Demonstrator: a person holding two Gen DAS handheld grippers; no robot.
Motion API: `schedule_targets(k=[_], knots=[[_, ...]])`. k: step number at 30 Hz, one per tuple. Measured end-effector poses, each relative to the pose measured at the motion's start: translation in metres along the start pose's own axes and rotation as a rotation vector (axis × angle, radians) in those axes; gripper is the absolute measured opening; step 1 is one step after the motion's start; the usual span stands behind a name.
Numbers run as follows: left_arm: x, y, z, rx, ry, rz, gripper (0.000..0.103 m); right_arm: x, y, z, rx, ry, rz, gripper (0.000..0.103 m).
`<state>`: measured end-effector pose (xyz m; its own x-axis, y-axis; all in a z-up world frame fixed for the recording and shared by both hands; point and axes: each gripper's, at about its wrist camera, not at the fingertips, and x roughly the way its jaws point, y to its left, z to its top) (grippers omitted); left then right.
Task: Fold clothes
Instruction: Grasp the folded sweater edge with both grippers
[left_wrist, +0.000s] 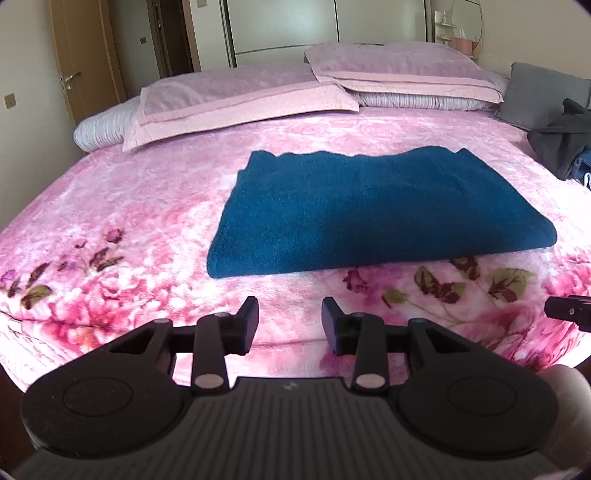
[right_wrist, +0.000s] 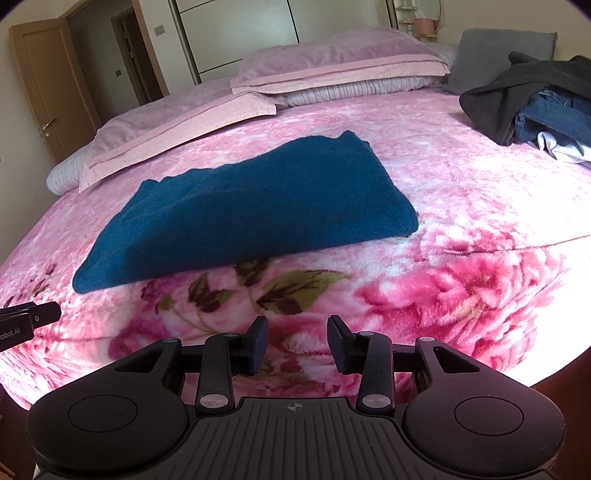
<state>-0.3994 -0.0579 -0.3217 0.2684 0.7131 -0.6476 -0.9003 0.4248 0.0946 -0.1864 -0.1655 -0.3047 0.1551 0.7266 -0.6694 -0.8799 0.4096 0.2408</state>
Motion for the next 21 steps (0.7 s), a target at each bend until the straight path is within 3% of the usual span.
schedule_targets(k=[7,11,15,18,21], knots=[[0.044,0.041,0.019,-0.064,0.018,-0.014,0.033,0.021,-0.045,0.02,0.057,-0.018,0.011,0.039],[0.069,0.065,0.048,-0.091,0.005,-0.031,0.033,0.033,-0.078,0.05,0.105,-0.033,0.042,0.039],[0.113,0.088,0.088,-0.113,-0.013,-0.116,0.033,0.056,-0.102,0.093,0.119,-0.055,0.107,0.039],[0.165,0.105,0.121,-0.128,-0.023,-0.218,0.033,0.092,-0.121,0.132,0.124,-0.048,0.166,0.039],[0.217,0.115,0.149,-0.139,-0.01,-0.257,0.033,0.139,-0.137,0.177,0.11,-0.045,0.191,0.039]])
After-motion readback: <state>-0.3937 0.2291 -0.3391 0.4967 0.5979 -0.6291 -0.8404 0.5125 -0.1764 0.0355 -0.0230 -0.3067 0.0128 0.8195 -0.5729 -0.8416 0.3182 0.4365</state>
